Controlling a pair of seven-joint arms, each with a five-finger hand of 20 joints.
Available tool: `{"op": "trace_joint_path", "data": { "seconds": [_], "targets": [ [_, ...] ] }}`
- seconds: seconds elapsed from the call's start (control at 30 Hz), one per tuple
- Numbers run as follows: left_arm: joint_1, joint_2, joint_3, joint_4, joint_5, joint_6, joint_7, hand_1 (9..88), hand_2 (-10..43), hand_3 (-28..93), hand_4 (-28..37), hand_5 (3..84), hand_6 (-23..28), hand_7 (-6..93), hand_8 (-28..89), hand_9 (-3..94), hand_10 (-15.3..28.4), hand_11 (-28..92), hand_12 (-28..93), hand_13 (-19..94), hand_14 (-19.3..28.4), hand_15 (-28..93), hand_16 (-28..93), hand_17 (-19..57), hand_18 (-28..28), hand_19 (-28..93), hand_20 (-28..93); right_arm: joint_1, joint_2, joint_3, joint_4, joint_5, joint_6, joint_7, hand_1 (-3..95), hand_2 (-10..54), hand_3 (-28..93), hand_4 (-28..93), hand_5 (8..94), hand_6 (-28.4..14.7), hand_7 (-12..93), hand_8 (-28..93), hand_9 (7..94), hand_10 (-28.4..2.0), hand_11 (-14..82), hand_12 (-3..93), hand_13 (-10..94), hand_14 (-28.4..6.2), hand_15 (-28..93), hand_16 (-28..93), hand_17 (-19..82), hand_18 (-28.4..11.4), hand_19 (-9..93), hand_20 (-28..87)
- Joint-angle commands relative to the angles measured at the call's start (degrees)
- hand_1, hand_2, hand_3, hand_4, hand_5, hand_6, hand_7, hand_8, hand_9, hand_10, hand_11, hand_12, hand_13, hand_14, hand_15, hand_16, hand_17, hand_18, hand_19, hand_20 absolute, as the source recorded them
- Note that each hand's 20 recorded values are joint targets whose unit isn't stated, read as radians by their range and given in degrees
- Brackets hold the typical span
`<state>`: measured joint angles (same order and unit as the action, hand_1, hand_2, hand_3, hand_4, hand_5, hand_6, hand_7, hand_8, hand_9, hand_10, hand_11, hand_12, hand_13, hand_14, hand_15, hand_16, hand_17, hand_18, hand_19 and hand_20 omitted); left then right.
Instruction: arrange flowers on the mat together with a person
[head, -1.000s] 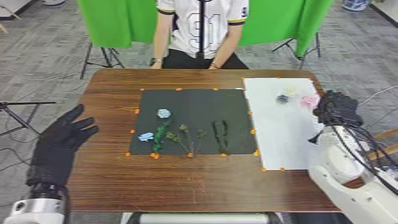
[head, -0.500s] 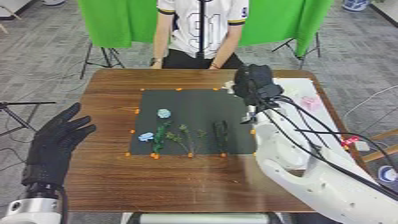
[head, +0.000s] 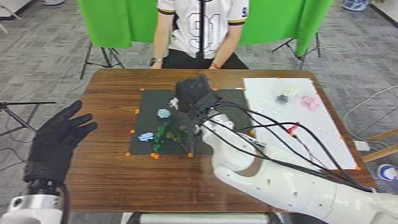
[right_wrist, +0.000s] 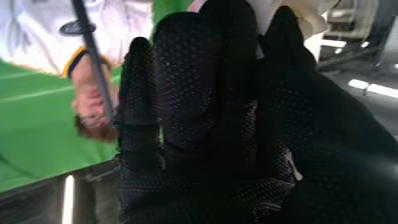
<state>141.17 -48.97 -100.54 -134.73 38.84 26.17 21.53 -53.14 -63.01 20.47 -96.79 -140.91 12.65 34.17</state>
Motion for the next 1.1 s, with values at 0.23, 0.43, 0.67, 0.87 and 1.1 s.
{"op": "trace_joint_path", "data": {
  "seconds": [0.23, 0.43, 0.67, 0.87, 1.1],
  "targets": [
    [-1.6, -1.24, 1.13, 1.18, 1.01, -2.26, -2.26, 21.7, 5.8, 80, -28.3, 36.2, 7.8, 15.3, -11, 35.0, 19.7, 30, 9, 25, 26.5, 58, -12, -9.0, 21.9, 51, 10, 2.2, -1.0, -6.6, 2.1, -1.0, -3.0, 2.3, 57.3, -9.5, 65, -28, 81.8, 5.4, 17, 0, 90.8, -4.5, 12.1, 39.4, 78, -2.5, 50, 27, 32, -14.5, 79, 2],
    [-2.1, -1.06, 1.52, 1.42, 0.91, -2.36, -2.39, 21.8, 5.8, 80, -28.3, 36.3, 7.9, 15.2, -11, 35.0, 19.8, 30, 9, 25, 26.5, 58, -12, -9.0, 22.0, 51, 10, 2.5, -1.2, -7.3, 1.9, -1.3, -4.6, 2.2, 54.3, -9.5, 65, -28, 77.7, 5.4, 18, -2, 86.1, -5.6, 11.8, 37.3, 75, -3.4, 51, 25, 30, -14.6, 78, 2],
    [-2.0, -0.36, 1.55, 1.43, 0.41, -2.04, -2.11, 21.8, 5.8, 80, -28.3, 36.4, 8.0, 15.1, -11, 35.1, 19.9, 30, 9, 25, 26.5, 58, -12, -9.0, 21.9, 51, 10, 2.4, -0.7, -7.1, 0.5, -0.7, -7.0, 1.1, 49.2, -9.5, 68, -28, 70.3, 4.7, 17, -4, 78.6, -7.1, 17.8, 31.6, 71, -5.3, 54, 22, 28, -15.2, 76, 4],
    [-2.2, -0.58, 1.56, 1.45, 0.62, -2.23, -2.48, 22.0, 5.8, 80, -28.3, 36.3, 7.9, 15.1, -10, 35.0, 19.8, 30, 9, 25, 26.6, 58, -12, -9.0, 21.9, 52, 10, 1.9, -0.6, -6.5, 0.2, -1.1, -9.9, 0.9, 46.2, -9.5, 71, -28, 68.1, 4.9, 17, -8, 74.8, -8.1, 22.9, 27.3, 69, -6.5, 56, 18, 26, -15.6, 75, 6],
    [-1.9, -0.97, 1.38, 1.34, 0.85, -2.38, -2.62, 22.1, 5.8, 80, -28.3, 36.3, 7.9, 15.3, -11, 35.0, 19.8, 30, 9, 25, 26.6, 58, -12, -9.0, 21.9, 51, 10, 1.2, -0.5, -5.1, -0.5, -0.9, -14.7, 0.5, 45.1, -9.5, 72, -28, 67.7, 5.0, 17, -9, 73.0, -9.0, 25.4, 25.0, 68, -7.0, 57, 16, 25, -16.0, 74, 7]
  ]
}}
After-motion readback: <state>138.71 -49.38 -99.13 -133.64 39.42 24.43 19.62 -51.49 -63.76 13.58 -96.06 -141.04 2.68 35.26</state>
